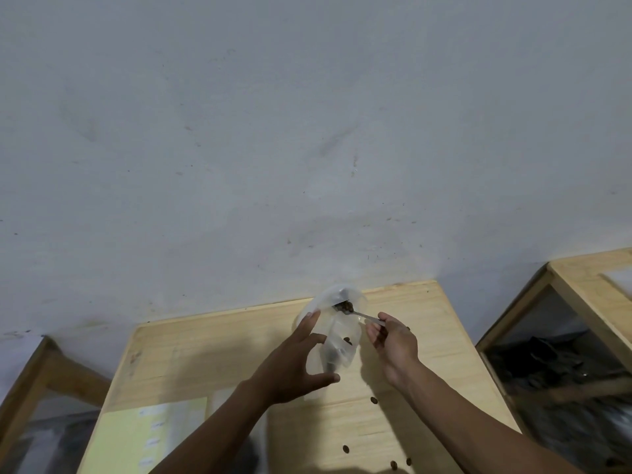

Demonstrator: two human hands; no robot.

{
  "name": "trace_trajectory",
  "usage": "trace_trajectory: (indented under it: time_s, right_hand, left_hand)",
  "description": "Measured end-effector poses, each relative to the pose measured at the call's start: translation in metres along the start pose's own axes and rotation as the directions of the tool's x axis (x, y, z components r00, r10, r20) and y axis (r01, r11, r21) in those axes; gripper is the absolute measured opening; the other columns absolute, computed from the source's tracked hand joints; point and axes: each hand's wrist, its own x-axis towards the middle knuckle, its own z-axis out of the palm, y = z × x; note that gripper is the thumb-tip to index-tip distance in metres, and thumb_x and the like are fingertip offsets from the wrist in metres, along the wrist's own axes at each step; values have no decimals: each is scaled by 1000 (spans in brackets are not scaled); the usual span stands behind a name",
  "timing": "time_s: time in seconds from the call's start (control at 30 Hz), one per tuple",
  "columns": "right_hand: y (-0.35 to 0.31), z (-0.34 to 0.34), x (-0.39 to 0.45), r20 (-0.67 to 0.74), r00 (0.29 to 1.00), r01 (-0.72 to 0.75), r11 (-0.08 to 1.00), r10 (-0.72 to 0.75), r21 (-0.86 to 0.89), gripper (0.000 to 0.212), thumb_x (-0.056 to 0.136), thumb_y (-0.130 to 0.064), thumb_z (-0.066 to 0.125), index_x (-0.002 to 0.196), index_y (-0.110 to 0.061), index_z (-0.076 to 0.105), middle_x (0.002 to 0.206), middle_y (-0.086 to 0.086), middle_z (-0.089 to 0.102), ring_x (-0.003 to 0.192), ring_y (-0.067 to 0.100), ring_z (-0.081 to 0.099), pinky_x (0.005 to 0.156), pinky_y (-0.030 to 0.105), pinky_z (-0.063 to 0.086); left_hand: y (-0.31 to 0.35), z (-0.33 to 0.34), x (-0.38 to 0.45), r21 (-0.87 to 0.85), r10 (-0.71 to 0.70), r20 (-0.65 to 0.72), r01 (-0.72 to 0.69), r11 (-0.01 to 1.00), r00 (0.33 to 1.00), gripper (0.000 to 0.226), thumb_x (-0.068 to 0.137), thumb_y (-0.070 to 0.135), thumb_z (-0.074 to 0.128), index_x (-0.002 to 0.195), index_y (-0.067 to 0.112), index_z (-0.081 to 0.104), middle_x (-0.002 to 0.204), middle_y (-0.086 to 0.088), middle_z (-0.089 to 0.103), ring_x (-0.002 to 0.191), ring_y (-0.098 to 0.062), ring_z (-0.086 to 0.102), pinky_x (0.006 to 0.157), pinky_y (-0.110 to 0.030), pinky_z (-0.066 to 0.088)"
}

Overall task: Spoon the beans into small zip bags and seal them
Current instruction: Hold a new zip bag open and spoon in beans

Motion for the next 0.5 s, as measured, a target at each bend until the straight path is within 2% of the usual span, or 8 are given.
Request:
trace_trajectory:
  time_s: [0.07, 0.2, 0.33, 0.5]
  right_hand:
    - [-1, -3, -1, 5, 1000, 17, 997, -17, -73, 22, 102, -4, 39, 110, 2, 59, 86, 16, 61, 76, 21, 63, 82, 30, 56]
    - [-9, -16, -6, 31, 999, 20, 988, -16, -151, 22, 102, -2, 35, 103, 2, 57, 75, 14, 56, 63, 22, 55, 59, 24, 54]
    - [-27, -27, -7, 32, 994, 107, 961, -103, -253, 26, 102, -8, 36, 101, 1, 60, 74, 14, 57, 64, 24, 55, 67, 31, 51]
    - [-64, -20, -20, 97, 948, 318, 903, -303, -289, 26, 103, -13, 36, 92, -4, 59, 70, 11, 54, 58, 20, 52, 62, 30, 46]
  left_hand:
    - [-1, 0, 2, -8, -56, 30, 56, 998, 998, 63, 78, 64, 67, 128, 29, 49, 158, 19, -11, 146, 1, -12, 113, -29, 32]
    - [-9, 7, 6, 1, -170, 83, 171, 985, 982, 67, 77, 65, 66, 132, 30, 48, 162, 9, -12, 148, -12, -19, 118, -40, 25]
    - [-14, 10, 13, -2, -242, 101, 244, 970, 965, 73, 76, 64, 68, 135, 28, 48, 164, 5, -8, 148, -20, -21, 119, -47, 18]
    - [-18, 13, 20, -58, -283, 84, 288, 956, 956, 76, 74, 64, 71, 134, 23, 49, 165, 4, -2, 150, -21, -15, 118, -47, 23]
